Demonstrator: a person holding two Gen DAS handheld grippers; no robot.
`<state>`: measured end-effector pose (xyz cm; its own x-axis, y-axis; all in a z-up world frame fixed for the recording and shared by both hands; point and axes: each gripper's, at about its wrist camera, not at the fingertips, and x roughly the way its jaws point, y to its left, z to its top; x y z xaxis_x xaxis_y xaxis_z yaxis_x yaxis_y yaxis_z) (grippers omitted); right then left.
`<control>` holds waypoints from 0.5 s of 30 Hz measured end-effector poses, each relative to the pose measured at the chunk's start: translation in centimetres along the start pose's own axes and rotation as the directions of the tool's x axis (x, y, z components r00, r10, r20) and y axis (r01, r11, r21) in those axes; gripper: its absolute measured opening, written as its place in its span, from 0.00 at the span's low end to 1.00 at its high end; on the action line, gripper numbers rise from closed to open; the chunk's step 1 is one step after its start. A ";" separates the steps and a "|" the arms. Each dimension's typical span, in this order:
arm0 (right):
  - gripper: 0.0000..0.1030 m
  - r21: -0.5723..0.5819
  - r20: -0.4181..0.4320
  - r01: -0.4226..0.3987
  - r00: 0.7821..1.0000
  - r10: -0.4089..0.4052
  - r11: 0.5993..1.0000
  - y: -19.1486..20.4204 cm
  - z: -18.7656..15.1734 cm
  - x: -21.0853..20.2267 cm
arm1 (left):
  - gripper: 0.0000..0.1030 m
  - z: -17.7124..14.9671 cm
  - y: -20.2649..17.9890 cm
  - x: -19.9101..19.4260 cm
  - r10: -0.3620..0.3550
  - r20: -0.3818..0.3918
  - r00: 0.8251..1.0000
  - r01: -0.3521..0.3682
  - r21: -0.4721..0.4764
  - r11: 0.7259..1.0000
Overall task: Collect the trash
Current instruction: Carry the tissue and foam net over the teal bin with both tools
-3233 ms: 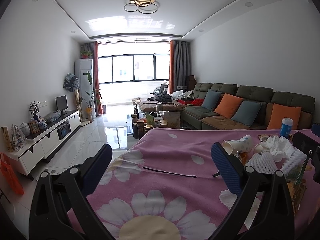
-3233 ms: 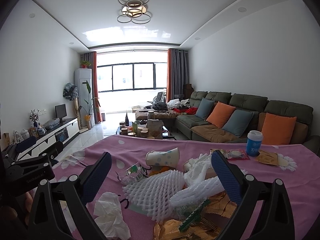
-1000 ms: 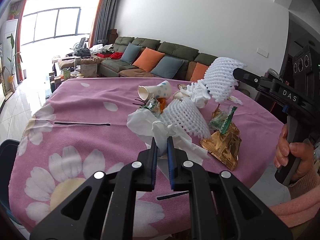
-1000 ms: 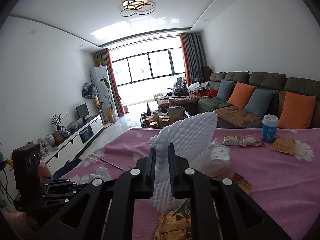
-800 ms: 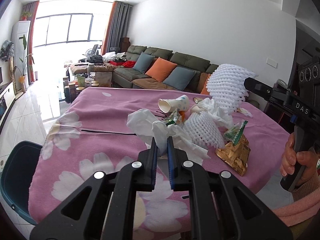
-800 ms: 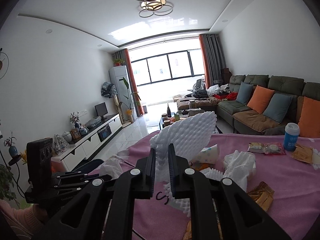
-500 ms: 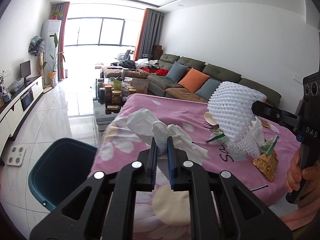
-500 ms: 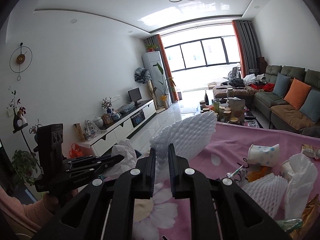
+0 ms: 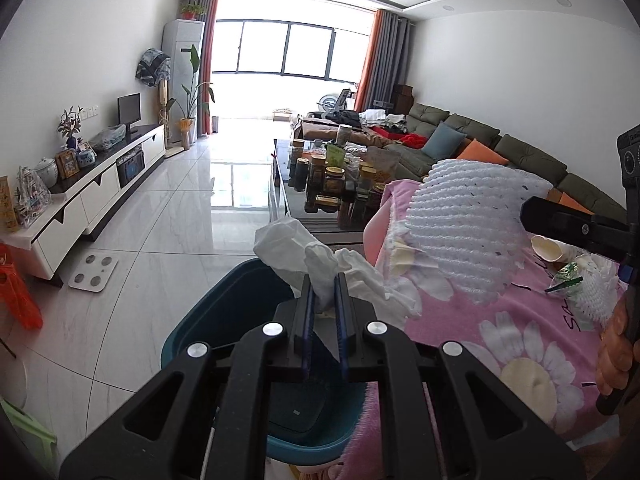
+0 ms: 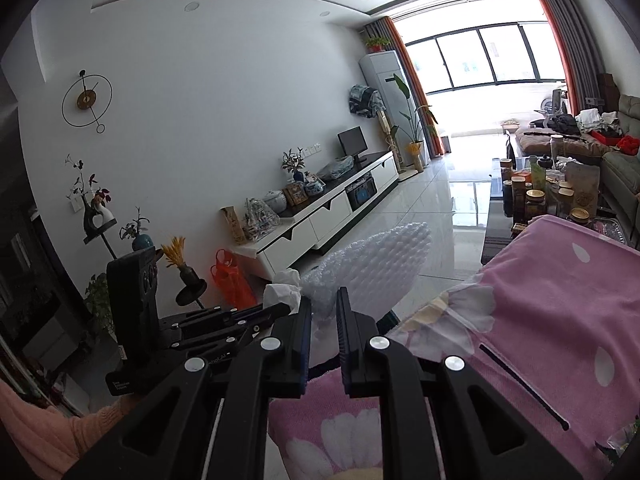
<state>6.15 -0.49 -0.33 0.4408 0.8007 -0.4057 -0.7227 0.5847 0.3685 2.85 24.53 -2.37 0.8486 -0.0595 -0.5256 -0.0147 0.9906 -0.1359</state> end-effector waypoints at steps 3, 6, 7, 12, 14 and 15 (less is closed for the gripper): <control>0.11 0.013 -0.057 -0.030 0.998 0.031 0.999 0.3 0.1 2.7 | 0.11 -0.8 1.6 1.3 0.021 -0.035 0.999 -0.022 -0.010 1.000; 0.11 0.033 -0.116 -0.037 0.992 0.041 0.999 0.2 -0.1 5.5 | 0.11 -1.9 2.5 3.0 0.026 -0.081 0.996 -0.028 -0.033 0.999; 0.11 0.040 -0.133 -0.043 0.990 0.048 0.998 0.0 -0.2 6.3 | 0.11 -2.1 2.6 3.6 0.033 -0.094 0.995 -0.037 -0.035 0.999; 0.12 0.066 -0.224 -0.029 0.974 0.043 0.997 -0.1 -0.7 9.5 | 0.12 -3.1 2.9 6.2 0.042 -0.143 0.989 -0.050 -0.055 0.997; 0.13 0.067 -0.257 -0.015 0.966 0.032 0.998 -0.1 -1.0 10.4 | 0.13 -3.3 3.1 7.1 0.037 -0.157 0.987 -0.048 -0.064 0.997; 0.13 0.067 -0.273 -0.007 0.962 0.025 0.998 -0.2 -1.0 10.9 | 0.14 -3.3 3.2 7.5 0.039 -0.163 0.986 -0.051 -0.070 0.996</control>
<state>10.54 8.04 -5.71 0.2605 0.7489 -0.6093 -0.6886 0.5865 0.4265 7.38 26.87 -9.51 0.7497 -0.0404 -0.6606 -0.0946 0.9813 -0.1674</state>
